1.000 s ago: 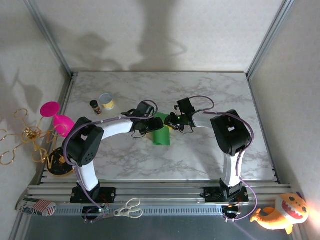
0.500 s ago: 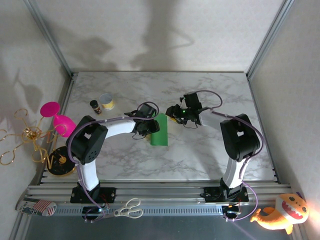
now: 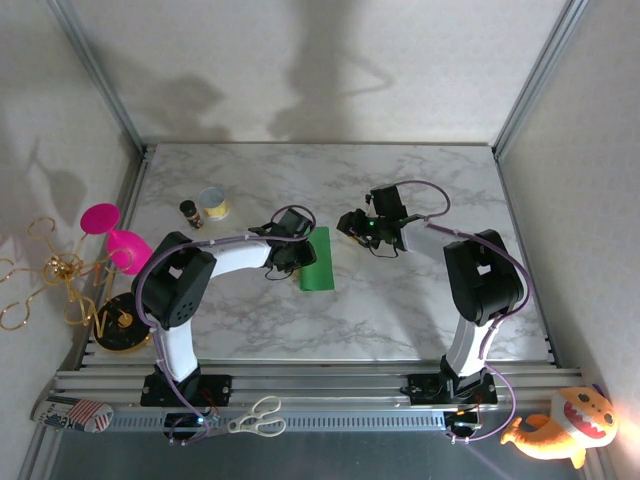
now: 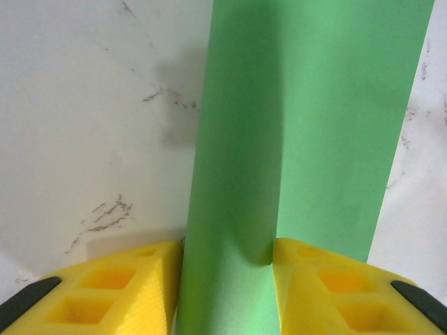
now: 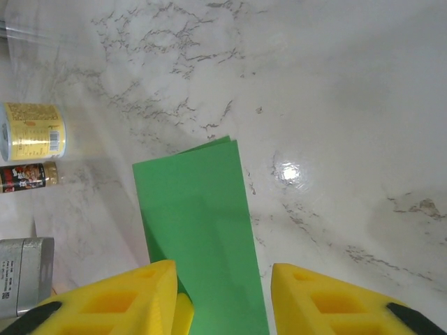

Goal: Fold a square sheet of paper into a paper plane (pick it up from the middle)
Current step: Hold the square sheet of paper at the center of the table.

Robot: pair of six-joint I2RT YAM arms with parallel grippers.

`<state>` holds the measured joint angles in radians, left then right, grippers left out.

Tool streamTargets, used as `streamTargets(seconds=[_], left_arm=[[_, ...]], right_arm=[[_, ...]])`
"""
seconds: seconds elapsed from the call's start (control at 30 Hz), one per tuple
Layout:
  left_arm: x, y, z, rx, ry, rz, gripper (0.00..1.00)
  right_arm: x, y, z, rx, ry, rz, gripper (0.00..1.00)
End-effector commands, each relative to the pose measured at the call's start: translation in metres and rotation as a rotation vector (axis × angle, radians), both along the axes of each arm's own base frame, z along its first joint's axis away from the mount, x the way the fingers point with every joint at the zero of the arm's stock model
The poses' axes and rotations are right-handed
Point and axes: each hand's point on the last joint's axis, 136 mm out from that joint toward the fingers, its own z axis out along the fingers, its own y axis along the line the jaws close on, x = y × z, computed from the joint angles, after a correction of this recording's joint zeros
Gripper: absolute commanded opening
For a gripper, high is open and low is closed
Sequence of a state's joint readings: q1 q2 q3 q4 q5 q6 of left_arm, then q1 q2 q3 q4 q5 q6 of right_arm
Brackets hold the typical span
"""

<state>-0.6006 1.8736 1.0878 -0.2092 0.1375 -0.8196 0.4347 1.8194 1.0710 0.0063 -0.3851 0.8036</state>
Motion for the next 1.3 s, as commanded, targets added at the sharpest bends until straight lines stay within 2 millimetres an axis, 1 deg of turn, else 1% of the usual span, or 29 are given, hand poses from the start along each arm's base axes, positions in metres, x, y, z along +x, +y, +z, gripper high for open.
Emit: streamTargets(seconds=[0.0,0.4,0.6,1.0,1.1,1.27], left_arm=[[-0.015,0.035,-0.043,0.129,0.082,0.076,0.4],[-0.022,0.039,-0.057,0.149,0.117,0.075,0.37],[-0.022,0.04,-0.06,0.153,0.125,0.082,0.39],[-0.025,0.043,-0.068,0.171,0.144,0.096,0.39],[-0.025,0.044,-0.069,0.175,0.146,0.094,0.39],[-0.027,0.045,-0.072,0.184,0.155,0.087,0.39]], right_arm=[[-0.005,-0.004,-0.013,-0.029,0.019,0.003,0.42],[-0.008,-0.002,-0.019,-0.026,0.036,0.017,0.41],[-0.009,0.001,-0.021,-0.023,0.042,0.026,0.42],[-0.01,0.007,-0.023,-0.02,0.044,0.046,0.42],[-0.012,0.013,-0.021,-0.01,0.036,0.073,0.41],[-0.017,0.028,-0.02,0.024,0.032,0.135,0.36]])
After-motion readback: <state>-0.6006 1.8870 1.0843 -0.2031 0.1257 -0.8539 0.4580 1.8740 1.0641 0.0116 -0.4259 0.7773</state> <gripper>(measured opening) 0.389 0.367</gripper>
